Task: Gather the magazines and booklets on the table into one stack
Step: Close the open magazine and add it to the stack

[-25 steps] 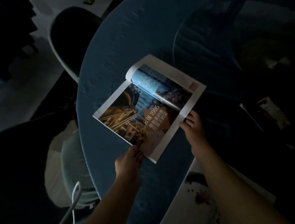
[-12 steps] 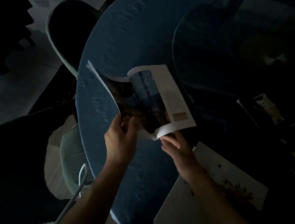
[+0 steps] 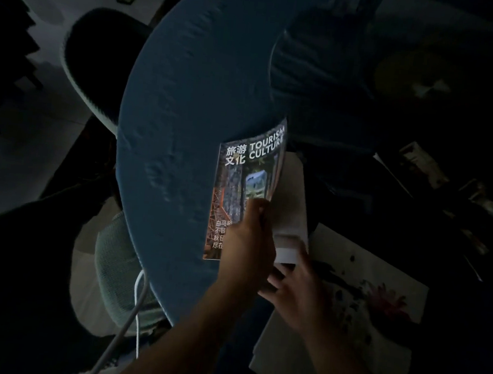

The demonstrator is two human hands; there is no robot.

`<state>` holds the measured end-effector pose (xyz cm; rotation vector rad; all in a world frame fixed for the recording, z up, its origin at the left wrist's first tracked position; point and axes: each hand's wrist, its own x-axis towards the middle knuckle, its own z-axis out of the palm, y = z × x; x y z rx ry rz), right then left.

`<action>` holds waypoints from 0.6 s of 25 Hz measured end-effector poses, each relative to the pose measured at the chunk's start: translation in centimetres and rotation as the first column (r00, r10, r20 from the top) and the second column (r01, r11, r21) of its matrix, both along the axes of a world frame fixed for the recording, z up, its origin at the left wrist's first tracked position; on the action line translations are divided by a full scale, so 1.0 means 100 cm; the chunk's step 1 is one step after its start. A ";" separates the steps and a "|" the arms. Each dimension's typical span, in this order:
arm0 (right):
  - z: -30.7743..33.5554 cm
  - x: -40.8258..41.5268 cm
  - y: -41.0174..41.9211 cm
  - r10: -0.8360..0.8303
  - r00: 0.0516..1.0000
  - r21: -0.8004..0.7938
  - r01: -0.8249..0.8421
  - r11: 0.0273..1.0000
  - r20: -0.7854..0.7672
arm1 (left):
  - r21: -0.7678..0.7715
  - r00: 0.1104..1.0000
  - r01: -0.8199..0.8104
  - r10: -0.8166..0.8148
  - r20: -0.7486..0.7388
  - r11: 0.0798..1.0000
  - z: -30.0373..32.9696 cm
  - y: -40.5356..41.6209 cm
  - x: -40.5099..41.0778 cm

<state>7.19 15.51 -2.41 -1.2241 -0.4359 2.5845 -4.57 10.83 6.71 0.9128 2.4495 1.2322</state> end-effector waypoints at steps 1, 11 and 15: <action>0.000 0.005 0.007 0.024 0.999 0.029 -0.026 0.999 0.047 | -0.030 0.999 0.030 -0.030 0.012 0.999 -0.009 0.003 0.008; 0.019 -0.014 0.053 0.200 0.891 0.395 -0.370 0.841 0.408 | 0.002 0.954 0.160 -0.155 0.256 0.987 -0.047 -0.028 0.012; 0.036 -0.002 0.047 0.135 0.932 0.438 -0.281 0.854 0.335 | -0.133 0.994 -0.106 0.102 -0.039 0.985 -0.062 -0.055 -0.033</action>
